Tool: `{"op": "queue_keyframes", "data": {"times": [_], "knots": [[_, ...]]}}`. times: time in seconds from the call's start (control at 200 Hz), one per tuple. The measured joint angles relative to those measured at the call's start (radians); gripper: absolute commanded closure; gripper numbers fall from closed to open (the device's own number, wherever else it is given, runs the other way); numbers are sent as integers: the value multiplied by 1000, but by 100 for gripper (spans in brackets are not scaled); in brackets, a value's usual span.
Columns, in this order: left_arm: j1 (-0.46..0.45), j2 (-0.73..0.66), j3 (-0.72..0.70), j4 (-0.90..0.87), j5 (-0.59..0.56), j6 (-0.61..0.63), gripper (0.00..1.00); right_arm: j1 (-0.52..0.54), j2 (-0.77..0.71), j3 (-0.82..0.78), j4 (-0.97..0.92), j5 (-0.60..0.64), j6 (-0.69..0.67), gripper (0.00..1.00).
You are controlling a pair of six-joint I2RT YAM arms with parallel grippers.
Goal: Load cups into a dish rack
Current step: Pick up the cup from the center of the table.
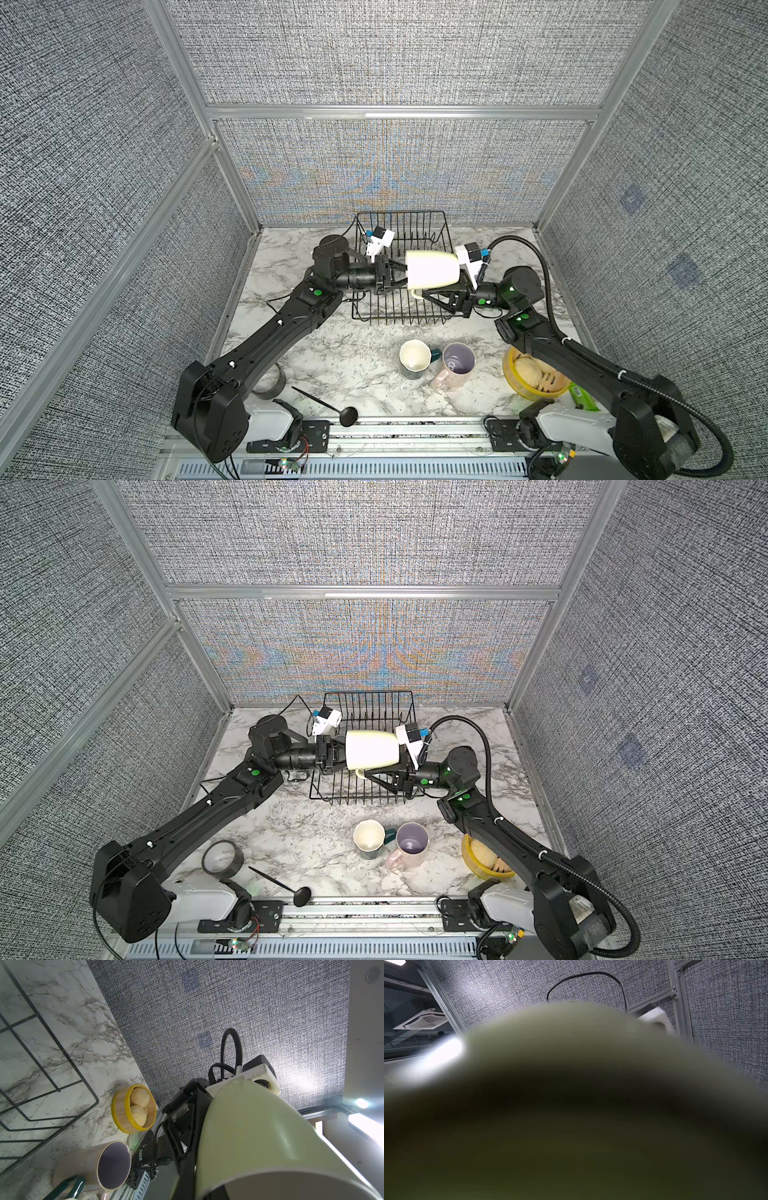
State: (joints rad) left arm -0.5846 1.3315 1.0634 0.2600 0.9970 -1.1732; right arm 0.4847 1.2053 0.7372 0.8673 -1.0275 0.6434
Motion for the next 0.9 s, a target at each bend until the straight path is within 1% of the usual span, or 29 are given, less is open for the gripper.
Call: {"op": "queue_keyframes", "data": {"times": [0.125, 0.225, 0.31, 0.35, 0.41, 0.465, 0.51, 0.58, 0.635, 0.685, 0.735, 0.765, 0.87, 0.895], "knots": [[0, -10, -1, -8, -3, 23, 100, 1, 8, 14, 3, -21, 0, 69], [0, -9, 0, -16, 7, 39, 100, 1, 0, 14, -13, -27, -5, 72], [0, -11, -1, -26, 8, 48, 100, 1, -12, 13, -41, -27, -16, 72], [0, -13, -1, -31, 8, 52, 100, 1, -22, 13, -61, -26, -23, 69], [0, -15, 5, -51, 17, 76, 100, 2, -44, 12, -101, -26, -37, 58], [0, -17, 8, -72, 18, 103, 100, 3, -65, 9, -139, -19, -55, 51], [-1, -19, 7, -88, 19, 113, 100, 2, -80, 9, -177, -18, -69, 49], [-3, -20, -4, -91, 22, 122, 100, -8, -98, 8, -227, -19, -76, 49], [-5, -19, -11, -88, 25, 119, 100, -16, -109, 3, -244, -21, -79, 56], [-6, -16, -14, -79, 26, 117, 100, -20, -113, 1, -259, -25, -82, 66], [-3, -16, -19, -67, 26, 114, 100, -23, -111, 1, -262, -27, -83, 80], [-2, -17, -22, -63, 27, 102, 100, -25, -108, 1, -262, -25, -97, 85], [-1, -21, -31, -51, 28, 81, 100, -27, -97, -1, -254, -24, -90, 100], [-1, -21, -30, -51, 27, 82, 100, -27, -97, -6, -244, -23, -85, 100]]}}
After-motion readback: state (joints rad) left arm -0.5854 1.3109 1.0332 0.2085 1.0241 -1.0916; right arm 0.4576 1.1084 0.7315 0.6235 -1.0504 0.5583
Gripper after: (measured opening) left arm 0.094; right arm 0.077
